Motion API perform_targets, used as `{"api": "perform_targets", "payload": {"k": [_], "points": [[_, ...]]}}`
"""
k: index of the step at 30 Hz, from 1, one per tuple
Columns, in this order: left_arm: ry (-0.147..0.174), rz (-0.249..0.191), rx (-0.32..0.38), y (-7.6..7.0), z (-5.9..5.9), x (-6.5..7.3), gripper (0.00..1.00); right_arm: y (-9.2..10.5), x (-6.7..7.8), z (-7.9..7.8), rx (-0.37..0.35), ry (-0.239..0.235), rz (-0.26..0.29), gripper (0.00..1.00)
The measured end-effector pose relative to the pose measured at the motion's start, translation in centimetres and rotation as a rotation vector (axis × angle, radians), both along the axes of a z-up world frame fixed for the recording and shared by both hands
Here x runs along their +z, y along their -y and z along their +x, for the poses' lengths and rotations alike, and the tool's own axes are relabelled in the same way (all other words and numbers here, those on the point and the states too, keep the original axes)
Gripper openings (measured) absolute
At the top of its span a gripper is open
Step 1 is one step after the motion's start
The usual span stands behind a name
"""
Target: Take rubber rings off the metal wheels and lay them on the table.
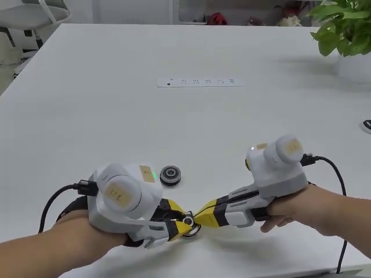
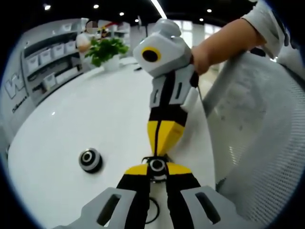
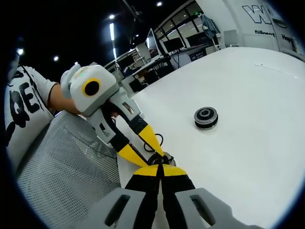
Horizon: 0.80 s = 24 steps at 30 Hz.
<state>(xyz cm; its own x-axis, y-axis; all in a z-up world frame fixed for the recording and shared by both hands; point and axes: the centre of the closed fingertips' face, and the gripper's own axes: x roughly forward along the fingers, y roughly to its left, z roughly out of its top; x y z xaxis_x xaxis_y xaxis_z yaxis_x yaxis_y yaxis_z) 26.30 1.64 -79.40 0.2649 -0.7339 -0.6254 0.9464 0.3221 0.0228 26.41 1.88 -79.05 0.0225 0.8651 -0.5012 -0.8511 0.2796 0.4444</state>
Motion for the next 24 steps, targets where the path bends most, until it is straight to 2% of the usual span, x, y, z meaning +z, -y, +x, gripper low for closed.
{"api": "perform_targets", "payload": {"k": [4, 6, 7, 8, 9, 10, 11, 17, 20, 24], "points": [[0.000, 0.000, -0.002, 0.0, -0.1, 0.0, 0.12, -0.1, 0.1, -0.2, 0.007, -0.003, 0.005, 0.00], [0.000, -0.001, -0.006, 0.1, -0.1, 0.0, 0.12, -0.4, 0.4, -0.4, 0.011, -0.009, 0.021, 0.00], [0.001, -0.001, -0.005, 0.1, -0.1, 0.0, 0.12, -1.0, 1.0, -1.2, 0.049, -0.019, 0.054, 0.00], [0.001, -0.001, -0.006, 0.1, -0.1, 0.0, 0.12, -1.1, 0.9, -1.1, 0.035, -0.017, 0.044, 0.00], [0.001, -0.002, -0.006, 0.1, -0.1, 0.0, 0.12, -1.3, 0.8, -1.4, 0.054, -0.006, 0.039, 0.00], [0.001, -0.007, -0.007, 0.1, -0.1, 0.1, 0.12, -1.3, 1.0, -0.9, 0.051, 0.022, 0.045, 0.00], [0.001, -0.008, -0.007, 0.1, -0.1, 0.1, 0.12, -1.1, 0.8, -0.9, 0.045, 0.002, 0.040, 0.00], [0.011, -0.012, -0.019, 0.0, -0.1, 0.2, 0.12, -0.5, 0.3, -0.8, 0.048, 0.016, 0.019, 0.00], [0.000, -0.023, -0.014, 0.1, -0.1, 0.2, 0.12, -0.3, 0.3, -0.7, 0.041, 0.009, 0.024, 0.00], [0.007, -0.019, -0.029, 0.1, -0.2, 0.2, 0.13, -0.2, 0.3, -0.6, 0.035, 0.007, 0.027, 0.00]]}}
